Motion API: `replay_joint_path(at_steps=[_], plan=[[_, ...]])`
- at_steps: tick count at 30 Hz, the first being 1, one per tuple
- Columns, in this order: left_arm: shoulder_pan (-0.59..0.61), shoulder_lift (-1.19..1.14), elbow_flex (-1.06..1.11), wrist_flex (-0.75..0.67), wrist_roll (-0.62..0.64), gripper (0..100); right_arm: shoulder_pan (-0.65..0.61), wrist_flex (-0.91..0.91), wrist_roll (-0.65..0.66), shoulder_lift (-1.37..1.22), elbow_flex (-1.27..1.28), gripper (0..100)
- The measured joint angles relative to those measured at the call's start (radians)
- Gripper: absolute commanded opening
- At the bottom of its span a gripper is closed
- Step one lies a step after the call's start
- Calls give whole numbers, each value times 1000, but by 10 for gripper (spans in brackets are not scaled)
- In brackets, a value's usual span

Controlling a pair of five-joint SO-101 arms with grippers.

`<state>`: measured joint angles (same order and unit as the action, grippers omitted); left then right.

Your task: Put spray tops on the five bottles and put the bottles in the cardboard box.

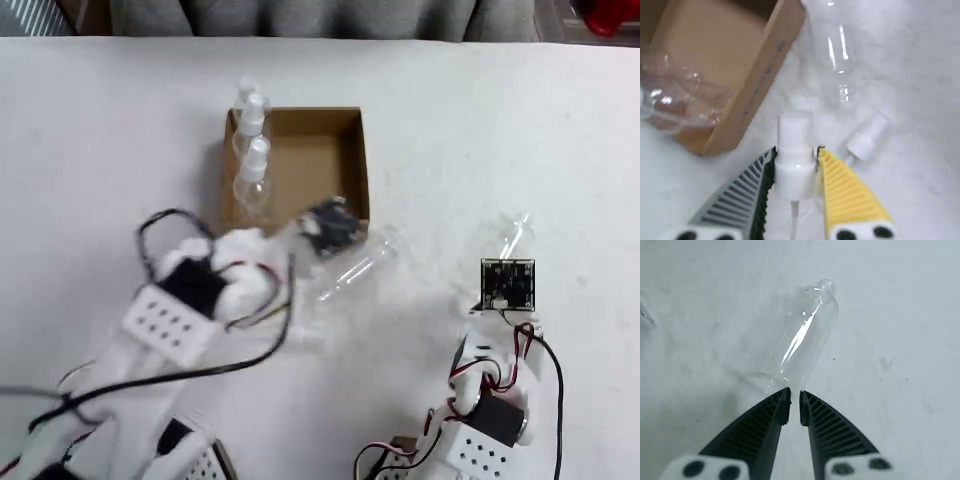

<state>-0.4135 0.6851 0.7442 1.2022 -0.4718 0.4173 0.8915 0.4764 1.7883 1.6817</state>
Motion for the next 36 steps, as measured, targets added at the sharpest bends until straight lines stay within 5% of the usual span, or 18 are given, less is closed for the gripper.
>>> replay_joint_path(at_steps=[19, 28, 36], plan=[[709, 241, 371, -233, 275, 23, -6, 14, 3, 0, 0, 17], [858, 241, 525, -433, 376, 23, -167, 15, 149, 0, 0, 16], [893, 241, 532, -456, 381, 23, -250, 123, 158, 0, -196, 16]])
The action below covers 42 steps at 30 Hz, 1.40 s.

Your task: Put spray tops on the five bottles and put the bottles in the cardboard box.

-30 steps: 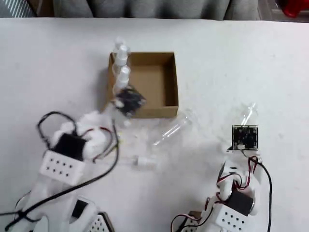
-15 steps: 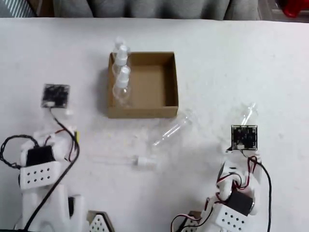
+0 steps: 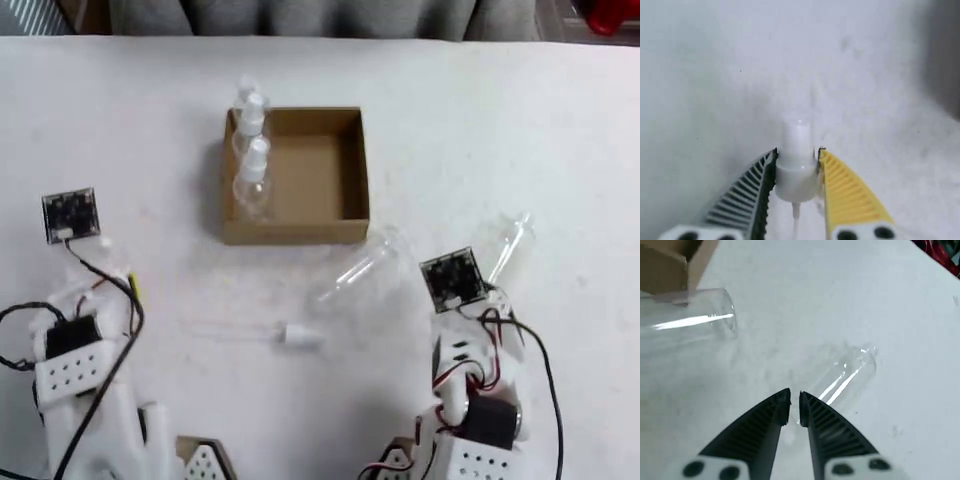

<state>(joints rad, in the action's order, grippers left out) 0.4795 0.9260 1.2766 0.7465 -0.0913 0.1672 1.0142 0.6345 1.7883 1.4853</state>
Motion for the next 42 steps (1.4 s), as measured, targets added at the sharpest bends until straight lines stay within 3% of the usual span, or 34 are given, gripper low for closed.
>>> replay_joint_path(at_steps=[10, 19, 31, 42], plan=[[0, 0, 0, 0, 0, 23, -115, 143, 6, -417, -396, 17], [0, 6, 12, -2, 0, 24, -199, 92, 55, -836, -612, 17], [0, 6, 12, -2, 0, 24, -279, -124, -137, -1432, -872, 17], [0, 6, 12, -2, 0, 24, -285, -140, -219, -1838, -1137, 17]])
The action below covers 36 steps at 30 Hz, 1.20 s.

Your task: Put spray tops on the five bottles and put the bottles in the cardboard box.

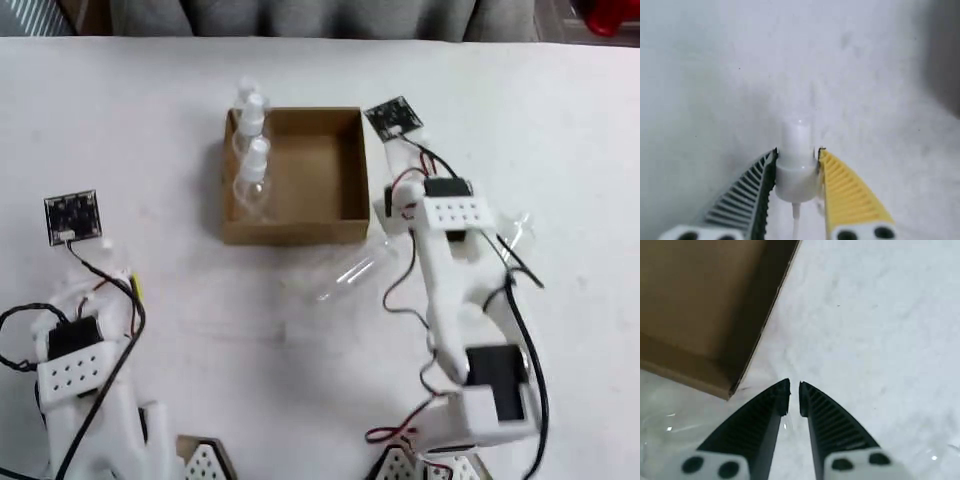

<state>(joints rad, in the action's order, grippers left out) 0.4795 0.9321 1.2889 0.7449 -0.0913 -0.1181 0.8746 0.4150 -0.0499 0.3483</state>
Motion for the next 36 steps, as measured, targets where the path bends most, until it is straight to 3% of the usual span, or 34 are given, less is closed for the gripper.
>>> replay_joint_path(at_steps=[11, 21, 30, 36], plan=[[0, 0, 0, 0, 0, 24, 0, 26, -3, -213, -147, 17], [0, 0, 32, -52, 0, 24, 8, 299, -2, -213, -152, 17], [0, 0, 32, -55, 0, 24, 121, 399, -2, -206, -152, 16], [0, 0, 32, -57, 0, 24, 152, 508, 37, -18, -152, 16]])
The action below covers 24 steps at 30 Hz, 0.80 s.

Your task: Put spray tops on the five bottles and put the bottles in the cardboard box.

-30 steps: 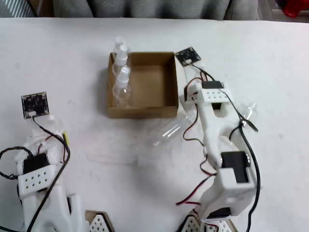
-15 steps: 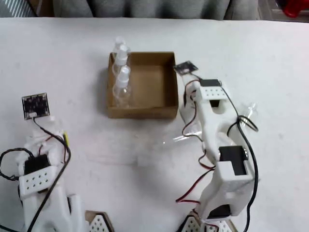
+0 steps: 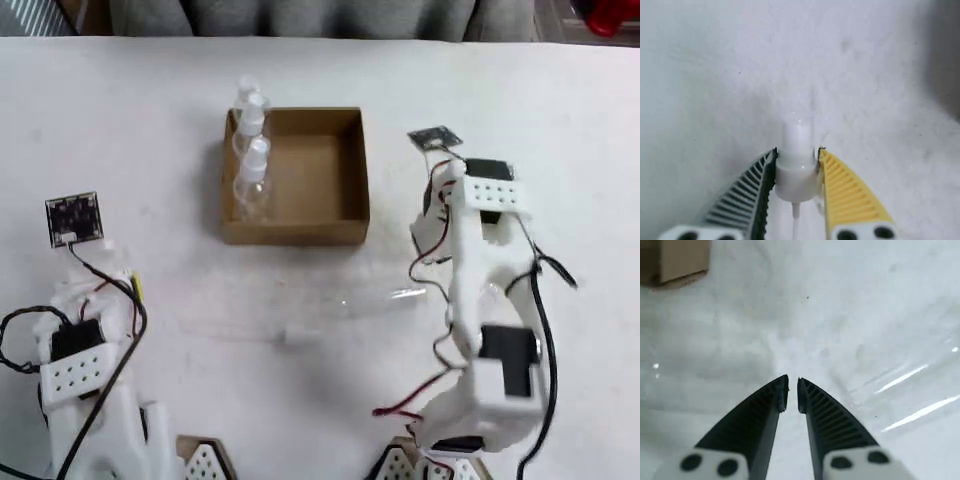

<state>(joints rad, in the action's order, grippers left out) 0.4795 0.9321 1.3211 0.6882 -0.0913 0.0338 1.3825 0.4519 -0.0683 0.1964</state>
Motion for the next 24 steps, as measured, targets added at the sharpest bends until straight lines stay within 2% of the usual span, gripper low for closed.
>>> replay_joint_path(at_steps=[5, 10, 17, 24], plan=[[0, 0, 0, 0, 0, 23, -28, 149, 123, 186, 0, 19], [0, 0, 0, 0, 0, 23, -117, 261, 269, 275, 0, 21], [-2, 0, 0, 0, 0, 23, -264, 285, 454, 299, 103, 179], [-2, 0, 0, 0, 0, 24, -342, 247, 491, 299, 178, 171]])
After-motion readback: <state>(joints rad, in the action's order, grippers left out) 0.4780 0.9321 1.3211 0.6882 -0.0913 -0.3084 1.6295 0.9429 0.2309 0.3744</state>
